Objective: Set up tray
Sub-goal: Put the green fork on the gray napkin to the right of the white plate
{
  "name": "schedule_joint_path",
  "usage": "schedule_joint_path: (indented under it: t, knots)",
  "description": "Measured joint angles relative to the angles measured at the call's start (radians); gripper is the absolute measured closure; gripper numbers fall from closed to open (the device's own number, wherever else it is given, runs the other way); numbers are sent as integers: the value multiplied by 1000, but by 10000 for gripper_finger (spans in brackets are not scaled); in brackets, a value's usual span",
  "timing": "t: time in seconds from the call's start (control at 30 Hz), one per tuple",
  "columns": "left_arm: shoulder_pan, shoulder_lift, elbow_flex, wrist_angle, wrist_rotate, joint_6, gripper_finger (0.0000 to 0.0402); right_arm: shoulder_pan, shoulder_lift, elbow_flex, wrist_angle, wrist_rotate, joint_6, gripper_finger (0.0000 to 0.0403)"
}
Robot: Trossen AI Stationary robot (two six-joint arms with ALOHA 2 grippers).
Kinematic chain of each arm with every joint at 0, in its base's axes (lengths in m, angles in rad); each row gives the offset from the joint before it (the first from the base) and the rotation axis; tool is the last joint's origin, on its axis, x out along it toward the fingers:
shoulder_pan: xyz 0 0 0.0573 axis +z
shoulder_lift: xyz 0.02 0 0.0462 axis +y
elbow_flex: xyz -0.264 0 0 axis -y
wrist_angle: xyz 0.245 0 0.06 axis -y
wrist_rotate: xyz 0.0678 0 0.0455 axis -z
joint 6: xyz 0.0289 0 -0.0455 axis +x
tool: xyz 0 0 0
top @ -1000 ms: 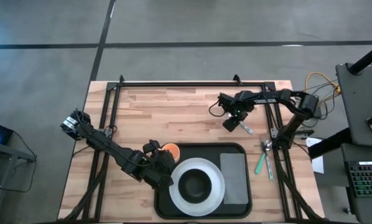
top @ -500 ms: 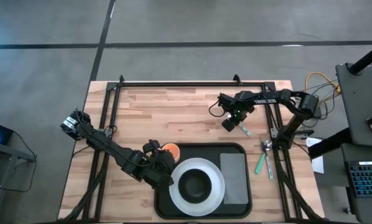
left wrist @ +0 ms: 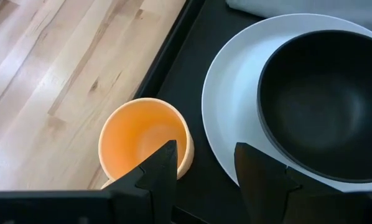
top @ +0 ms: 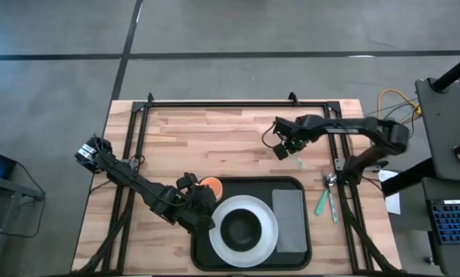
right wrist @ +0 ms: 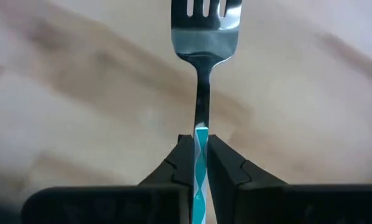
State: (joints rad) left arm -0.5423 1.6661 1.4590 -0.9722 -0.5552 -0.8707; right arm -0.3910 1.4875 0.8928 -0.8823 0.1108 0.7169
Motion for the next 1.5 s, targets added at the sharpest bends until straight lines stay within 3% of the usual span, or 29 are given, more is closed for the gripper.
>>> schedule_joint_path:
  t: [0.13,0.33,0.5,0.63,0.97,1.23,1.5]
  knots:
    - [0,0,0,0,-6,-3,261,145,-145,1,-80,-16,209,388]
    - [0,1,0,0,-63,-4,261,451,-304,-39,-66,-64,635,389]
    - [0,1,-15,3,-82,-4,261,728,-331,-69,27,-18,986,389]
    - [0,2,-43,22,-82,-4,261,867,-269,-82,112,40,1174,389]
    - [0,2,-83,81,-47,-5,261,987,-13,-76,426,45,1335,381]
    - [-2,2,-83,82,-42,-5,261,1050,128,-10,424,43,1421,377]
    - [-2,2,-83,81,-42,-4,261,1054,164,-6,425,47,1438,376]
